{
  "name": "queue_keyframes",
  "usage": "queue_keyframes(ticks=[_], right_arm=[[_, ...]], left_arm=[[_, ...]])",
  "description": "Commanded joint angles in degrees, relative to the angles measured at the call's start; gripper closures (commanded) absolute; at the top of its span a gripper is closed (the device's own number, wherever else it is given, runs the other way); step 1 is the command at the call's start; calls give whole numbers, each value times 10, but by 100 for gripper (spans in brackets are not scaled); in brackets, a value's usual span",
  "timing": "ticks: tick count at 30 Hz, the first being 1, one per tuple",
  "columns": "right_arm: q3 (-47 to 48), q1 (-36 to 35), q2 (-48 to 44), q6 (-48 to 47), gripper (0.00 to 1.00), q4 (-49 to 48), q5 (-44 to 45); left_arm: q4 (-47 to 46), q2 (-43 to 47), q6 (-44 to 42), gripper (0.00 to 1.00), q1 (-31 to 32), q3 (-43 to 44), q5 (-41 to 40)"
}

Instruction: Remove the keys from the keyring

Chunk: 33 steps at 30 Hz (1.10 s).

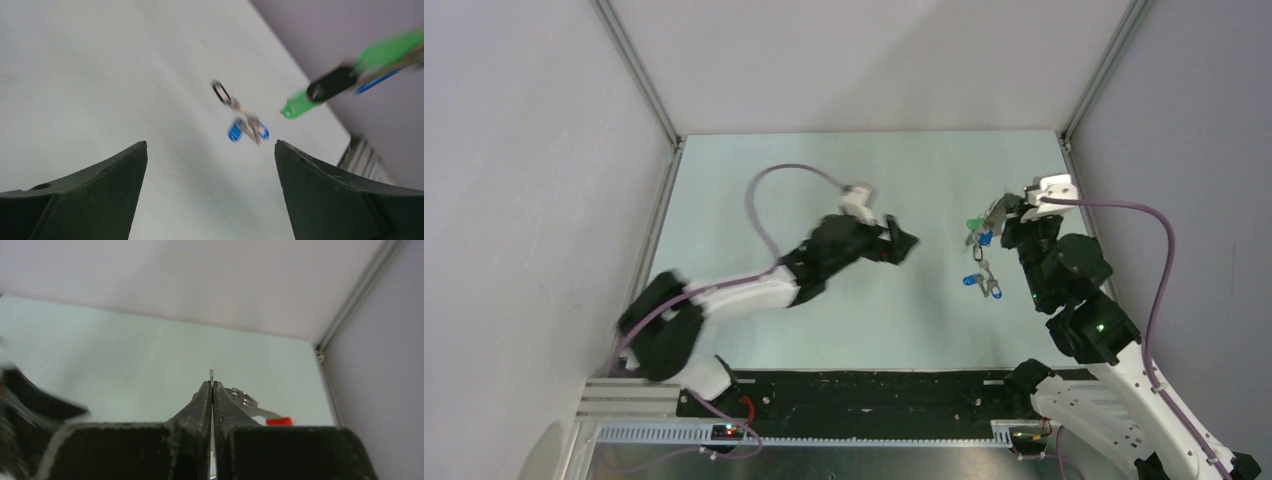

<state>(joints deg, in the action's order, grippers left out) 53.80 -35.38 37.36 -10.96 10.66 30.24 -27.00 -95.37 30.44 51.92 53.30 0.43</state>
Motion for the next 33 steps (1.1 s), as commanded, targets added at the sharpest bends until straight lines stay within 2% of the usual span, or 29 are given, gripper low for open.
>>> queue_keyframes(ticks=[1,2,5,6,8,11,14,16,17,18,19,20,22,23,25,27,29,33], right_arm=[[28,1,16,58,100,84,-98],[29,1,20,62,100,94,-121],[31,-1,51,73,100,126,-178],[31,-2,71,75,100,127,-188],[31,-6,109,82,100,112,-220],[40,-19,175,92,100,13,-264],[80,-38,294,101,100,-110,-285],[158,-40,384,122,100,-184,-325],[238,-39,415,133,100,-207,-360],[334,-38,475,152,100,-210,-382],[382,-37,501,160,100,-204,-418],[484,-38,552,171,100,-185,-430],[595,-41,611,177,79,-169,-461],[616,-44,634,179,44,-169,-464],[640,-43,649,184,8,-172,-471],[627,-38,646,191,2,-160,-471],[582,-28,625,209,1,-159,-472],[415,3,540,243,1,-234,-478]], left_arm=[[12,216,-11,0,-86,-105,-104],[66,281,-3,0,-100,-128,-129],[213,393,-8,0,-153,-134,-197],[284,442,-24,0,-157,-125,-234],[347,505,-52,0,-162,-119,-273],[386,584,-80,0,-163,-121,-309],[416,657,-107,0,-163,-116,-360],[427,687,-130,0,-164,-109,-395],[431,704,-145,0,-164,-105,-416],[432,712,-152,0,-164,-103,-425],[434,728,-166,0,-164,-100,-440],[434,734,-172,0,-163,-100,-447],[436,752,-188,0,-164,-97,-463],[439,761,-196,0,-163,-97,-471],[442,771,-202,0,-164,-99,-477],[445,776,-205,0,-164,-102,-481],[446,774,-208,0,-164,-102,-478],[447,758,-203,0,-163,-99,-459]])
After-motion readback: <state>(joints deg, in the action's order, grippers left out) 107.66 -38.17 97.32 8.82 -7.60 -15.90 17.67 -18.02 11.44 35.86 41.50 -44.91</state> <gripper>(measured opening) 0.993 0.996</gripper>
